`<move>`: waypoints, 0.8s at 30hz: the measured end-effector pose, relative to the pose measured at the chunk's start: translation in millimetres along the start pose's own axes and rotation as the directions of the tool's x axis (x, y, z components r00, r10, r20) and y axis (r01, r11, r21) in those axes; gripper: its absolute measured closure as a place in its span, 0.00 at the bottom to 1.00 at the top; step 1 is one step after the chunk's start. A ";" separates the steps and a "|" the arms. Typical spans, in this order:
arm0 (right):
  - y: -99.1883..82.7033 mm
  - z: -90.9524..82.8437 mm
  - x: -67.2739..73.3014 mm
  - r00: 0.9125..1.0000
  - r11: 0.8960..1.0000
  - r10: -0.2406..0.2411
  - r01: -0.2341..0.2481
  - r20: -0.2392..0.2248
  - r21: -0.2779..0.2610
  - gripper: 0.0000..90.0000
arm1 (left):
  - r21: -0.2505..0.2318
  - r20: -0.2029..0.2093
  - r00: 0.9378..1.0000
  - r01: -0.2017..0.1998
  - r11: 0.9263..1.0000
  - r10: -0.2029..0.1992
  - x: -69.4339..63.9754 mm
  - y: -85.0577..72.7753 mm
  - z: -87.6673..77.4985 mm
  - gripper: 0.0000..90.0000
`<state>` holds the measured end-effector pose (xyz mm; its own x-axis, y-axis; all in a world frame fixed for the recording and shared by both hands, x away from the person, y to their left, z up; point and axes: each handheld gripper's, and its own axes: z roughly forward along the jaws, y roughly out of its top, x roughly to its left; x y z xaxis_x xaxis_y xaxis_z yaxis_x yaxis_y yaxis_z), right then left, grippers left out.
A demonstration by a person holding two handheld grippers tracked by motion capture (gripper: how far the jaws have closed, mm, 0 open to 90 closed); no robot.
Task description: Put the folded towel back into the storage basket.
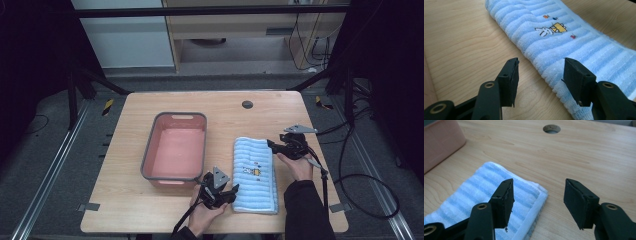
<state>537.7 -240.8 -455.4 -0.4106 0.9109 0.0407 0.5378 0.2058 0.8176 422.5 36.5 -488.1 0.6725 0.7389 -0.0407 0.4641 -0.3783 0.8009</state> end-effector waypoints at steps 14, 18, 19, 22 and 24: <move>-14.9 21.2 2.3 1.000 0.997 -0.008 0.009 -0.008 0.080 0.51 | 0.038 0.022 1.000 0.002 0.999 -0.003 -6.1 -5.1 11.8 0.54; -17.2 24.3 3.4 1.000 0.996 -0.011 0.012 -0.011 0.094 0.53 | 0.047 0.028 1.000 0.005 0.999 -0.006 -6.8 -6.1 13.7 0.57; -18.0 25.4 3.5 1.000 0.995 -0.013 0.014 -0.012 0.100 0.53 | 0.048 0.028 1.000 0.006 0.999 -0.007 -7.0 -6.2 13.9 0.58; -20.2 27.8 3.5 1.000 0.994 -0.006 0.008 -0.019 0.113 0.54 | 0.052 0.031 0.999 0.011 0.999 -0.012 -6.5 -6.5 14.8 0.59; -22.1 29.8 3.6 1.000 0.992 -0.010 0.012 -0.018 0.126 0.55 | 0.054 0.035 0.999 0.017 0.998 -0.019 -6.5 -7.0 15.4 0.60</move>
<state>546.3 -231.4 -490.4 -0.4293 0.9021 0.0432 0.6211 0.2602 0.7392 423.8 25.8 -502.7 0.6830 0.7263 -0.0766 0.5063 -0.3953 0.7664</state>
